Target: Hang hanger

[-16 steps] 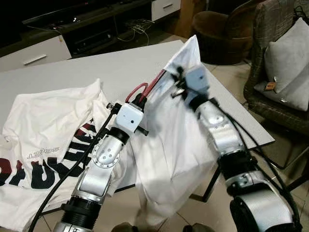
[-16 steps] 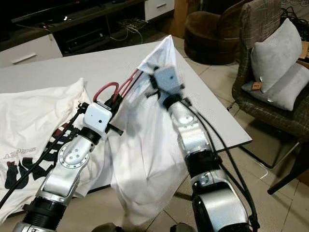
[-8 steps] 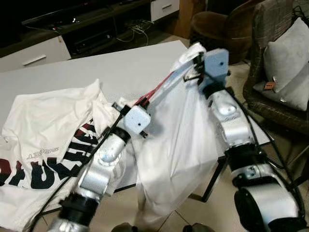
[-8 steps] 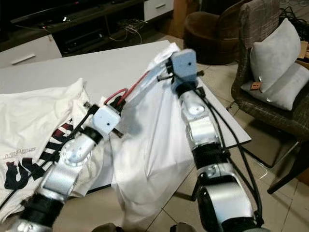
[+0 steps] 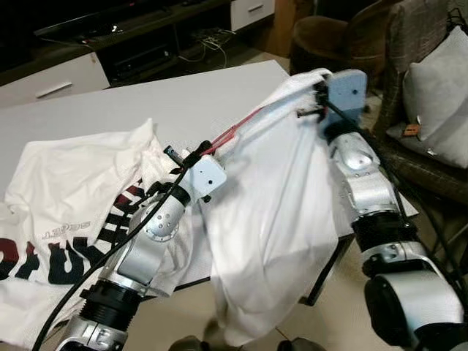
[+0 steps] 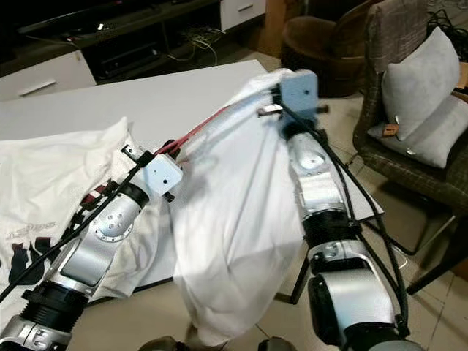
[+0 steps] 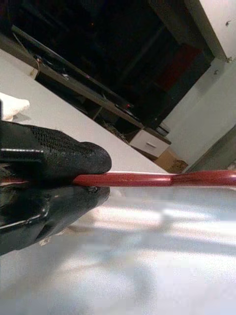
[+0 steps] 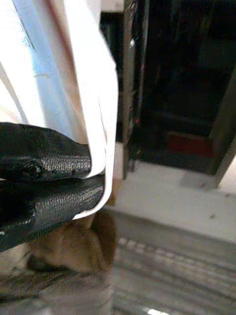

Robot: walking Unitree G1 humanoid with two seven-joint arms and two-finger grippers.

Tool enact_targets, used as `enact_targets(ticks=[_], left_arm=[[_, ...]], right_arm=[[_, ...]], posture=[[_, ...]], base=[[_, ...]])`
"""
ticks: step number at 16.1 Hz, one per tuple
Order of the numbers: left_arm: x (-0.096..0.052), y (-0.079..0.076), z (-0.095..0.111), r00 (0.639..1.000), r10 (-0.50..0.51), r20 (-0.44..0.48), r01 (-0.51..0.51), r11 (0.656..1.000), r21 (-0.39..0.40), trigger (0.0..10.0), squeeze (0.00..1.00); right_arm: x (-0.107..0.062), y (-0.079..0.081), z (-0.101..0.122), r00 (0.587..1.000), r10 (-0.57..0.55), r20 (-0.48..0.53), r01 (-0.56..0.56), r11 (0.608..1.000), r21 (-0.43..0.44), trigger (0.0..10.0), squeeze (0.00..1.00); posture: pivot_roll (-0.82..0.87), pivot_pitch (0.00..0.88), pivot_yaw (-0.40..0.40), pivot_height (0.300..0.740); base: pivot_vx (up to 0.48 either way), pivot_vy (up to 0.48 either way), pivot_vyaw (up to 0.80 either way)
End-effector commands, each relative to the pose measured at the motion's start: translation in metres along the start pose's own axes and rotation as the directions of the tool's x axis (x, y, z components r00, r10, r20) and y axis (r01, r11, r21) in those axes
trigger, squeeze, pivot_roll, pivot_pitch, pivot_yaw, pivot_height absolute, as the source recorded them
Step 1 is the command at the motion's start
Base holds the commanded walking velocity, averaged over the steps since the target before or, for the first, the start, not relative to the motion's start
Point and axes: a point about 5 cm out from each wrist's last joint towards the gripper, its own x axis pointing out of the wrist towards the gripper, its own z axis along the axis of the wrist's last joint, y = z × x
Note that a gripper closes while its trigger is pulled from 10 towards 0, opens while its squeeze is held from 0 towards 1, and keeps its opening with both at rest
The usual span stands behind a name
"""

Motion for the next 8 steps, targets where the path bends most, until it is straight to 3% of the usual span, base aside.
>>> enact_targets(ticks=[1,3,4,6,8], left_arm=[[-0.008,-0.002,-0.025,0.991,-0.059,-0.118,0.062,0.998,0.022,10.0,0.0],[-0.011,-0.007,-0.028,0.986,-0.106,-0.125,0.111,0.993,0.04,10.0,0.0],[-0.016,-0.013,-0.033,0.975,-0.179,-0.135,0.192,0.977,0.094,10.0,0.0],[-0.021,-0.019,-0.033,0.958,-0.264,-0.116,0.278,0.952,0.13,10.0,0.0],[-0.018,-0.011,-0.03,0.977,-0.193,-0.094,0.202,0.975,0.093,10.0,0.0]], right_arm=[[0.009,-0.037,0.014,0.985,-0.173,0.022,0.172,0.984,0.043,0.0,0.0],[0.009,-0.046,0.011,0.978,-0.208,-0.005,0.207,0.977,0.049,0.0,0.0],[0.01,-0.053,0.007,0.975,-0.219,-0.043,0.221,0.974,0.052,0.0,0.0],[0.011,-0.055,0.0,0.974,-0.205,-0.095,0.21,0.977,0.045,0.0,0.0],[0.01,-0.047,-0.011,0.975,-0.155,-0.161,0.166,0.985,0.052,0.0,0.0]], posture=[[-0.02,0.0,0.057,0.736],[-0.02,0.0,0.057,0.736],[-0.01,0.0,0.056,0.736],[-0.01,0.0,0.055,0.736],[-0.01,0.0,0.053,0.736]], base=[[0.0,0.0,0.0],[0.0,0.0,0.0],[0.0,0.0,0.0],[0.0,0.0,0.0],[0.0,0.0,0.0]])
